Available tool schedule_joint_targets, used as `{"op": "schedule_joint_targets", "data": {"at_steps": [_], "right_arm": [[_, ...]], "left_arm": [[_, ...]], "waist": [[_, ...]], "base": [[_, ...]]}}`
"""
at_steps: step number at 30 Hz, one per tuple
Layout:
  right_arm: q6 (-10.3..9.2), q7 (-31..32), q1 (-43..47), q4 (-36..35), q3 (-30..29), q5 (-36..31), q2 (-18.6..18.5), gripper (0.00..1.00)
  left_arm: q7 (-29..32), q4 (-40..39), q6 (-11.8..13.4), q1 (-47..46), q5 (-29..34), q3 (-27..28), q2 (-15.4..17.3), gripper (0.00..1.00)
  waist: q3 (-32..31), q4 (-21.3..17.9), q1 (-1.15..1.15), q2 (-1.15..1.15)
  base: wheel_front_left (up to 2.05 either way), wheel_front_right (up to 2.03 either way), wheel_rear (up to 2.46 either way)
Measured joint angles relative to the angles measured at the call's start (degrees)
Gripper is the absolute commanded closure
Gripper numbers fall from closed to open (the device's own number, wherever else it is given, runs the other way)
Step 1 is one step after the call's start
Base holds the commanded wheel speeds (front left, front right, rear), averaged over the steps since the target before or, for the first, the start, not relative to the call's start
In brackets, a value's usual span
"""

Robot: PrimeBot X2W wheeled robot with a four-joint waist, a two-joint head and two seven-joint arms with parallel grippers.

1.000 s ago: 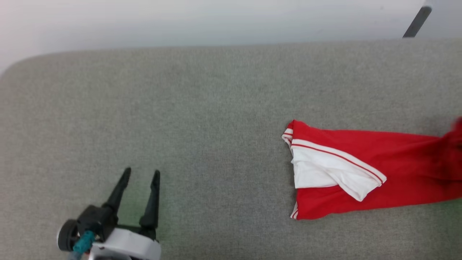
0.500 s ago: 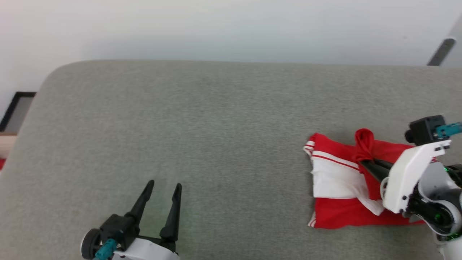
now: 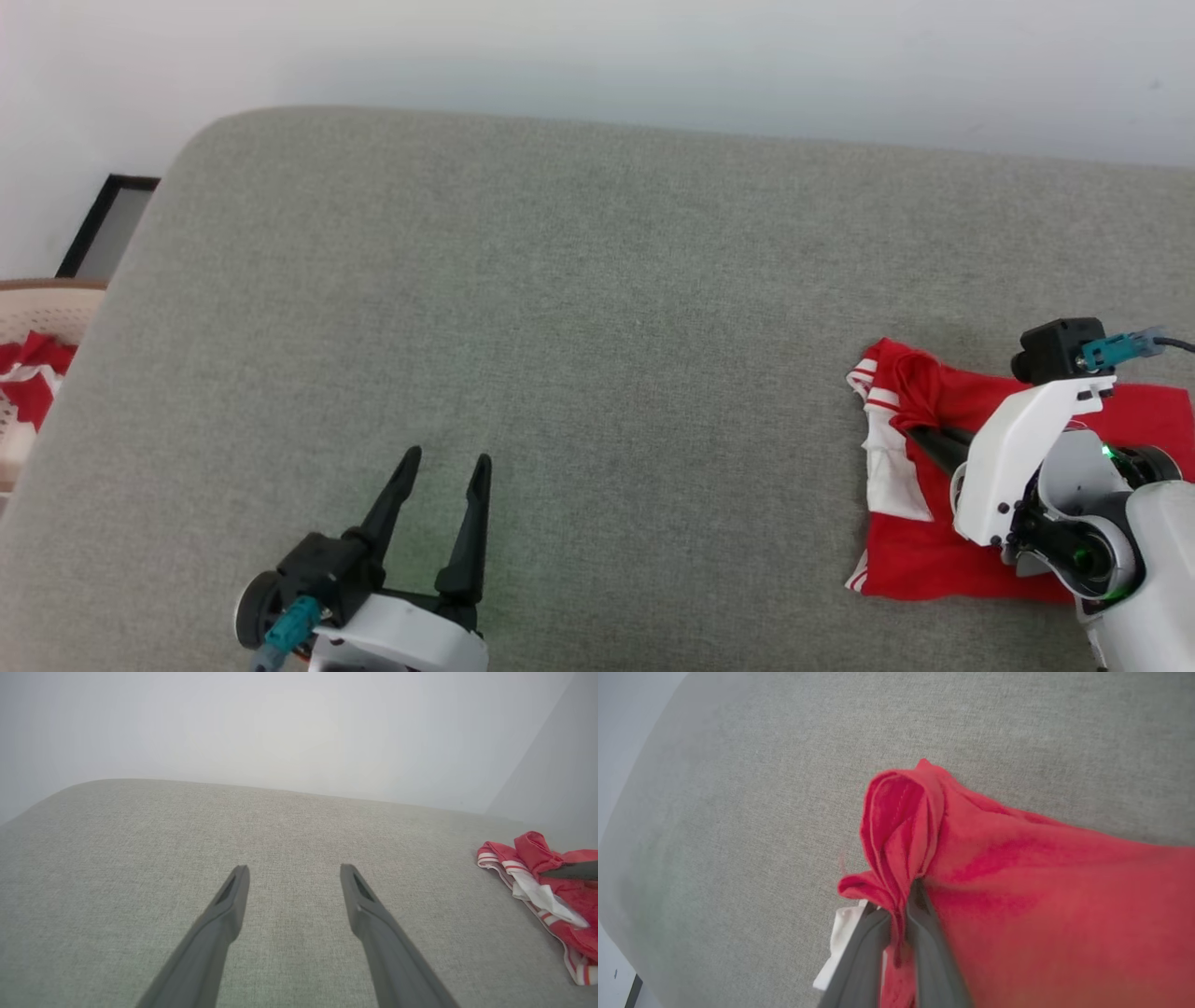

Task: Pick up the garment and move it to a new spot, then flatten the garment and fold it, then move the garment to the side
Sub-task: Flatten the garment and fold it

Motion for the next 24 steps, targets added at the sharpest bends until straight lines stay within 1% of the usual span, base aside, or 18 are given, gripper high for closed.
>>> {"op": "schedule_joint_targets", "data": {"at_steps": [1, 2, 3, 4, 7, 11, 16, 20, 24], "right_arm": [[0.00, -0.54, -0.29, 0.70, 0.40, -0.01, -0.02, 1.00], [0.00, -0.97, -0.58, 1.20, 0.97, -0.02, -0.11, 0.81], [0.00, -1.29, -0.75, 1.47, 1.53, -0.02, -0.10, 0.57], [-0.01, -1.44, -0.92, 1.60, 2.13, 0.10, -0.05, 0.00], [0.00, -1.36, -1.65, 1.30, 3.83, 1.52, -0.05, 0.00], [0.00, -1.89, -2.09, -0.27, 5.23, 2.81, -1.29, 0.00], [0.00, -4.09, -2.50, -1.13, 4.12, 4.48, -3.50, 0.00], [0.00, -8.31, -2.51, -1.72, 3.02, 7.01, -5.03, 0.00], [0.00, -14.67, -1.74, -0.32, 3.35, 7.78, -7.69, 0.00]], "left_arm": [[0.00, 0.12, 0.00, -0.12, -0.01, -0.02, -0.05, 0.00], [0.00, 0.21, 0.00, -0.28, -0.02, 0.05, -0.10, 0.00], [0.00, 0.24, 0.00, -0.42, -0.02, 0.18, -0.11, 0.00], [0.00, 0.27, 0.00, -0.51, -0.03, 0.36, -0.09, 0.00], [0.00, 0.42, 0.00, -0.61, -0.10, 0.85, 0.03, 0.00], [0.00, 0.96, 0.00, -1.05, -0.49, 0.42, 0.75, 0.00], [0.00, 1.69, 0.00, -2.31, -1.03, -0.51, 1.99, 0.00], [-0.01, 2.20, 0.00, -2.86, -2.02, -0.62, 2.45, 0.00], [-0.01, 3.47, 0.00, -3.24, -2.66, -1.22, 3.00, 0.00]], "waist": [[0.26, 0.08, 0.00, 0.00], [0.47, 0.12, 0.00, 0.00], [0.63, 0.07, 0.00, 0.00], [0.72, -0.08, 0.00, 0.00], [0.73, -0.90, 0.00, 0.00], [0.39, -2.44, 0.00, 0.00], [-0.52, -4.59, 0.00, 0.00], [-1.37, -6.42, 0.00, 0.00], [-2.11, -8.33, 0.00, 0.00]], "base": [[0.00, 0.00, 0.00], [0.00, 0.00, 0.00], [0.00, 0.00, 0.00], [0.00, 0.00, 0.00], [0.00, 0.00, 0.00], [0.00, 0.00, 0.00], [0.00, 0.00, 0.00], [0.00, 0.00, 0.00], [0.00, 0.00, 0.00]]}}
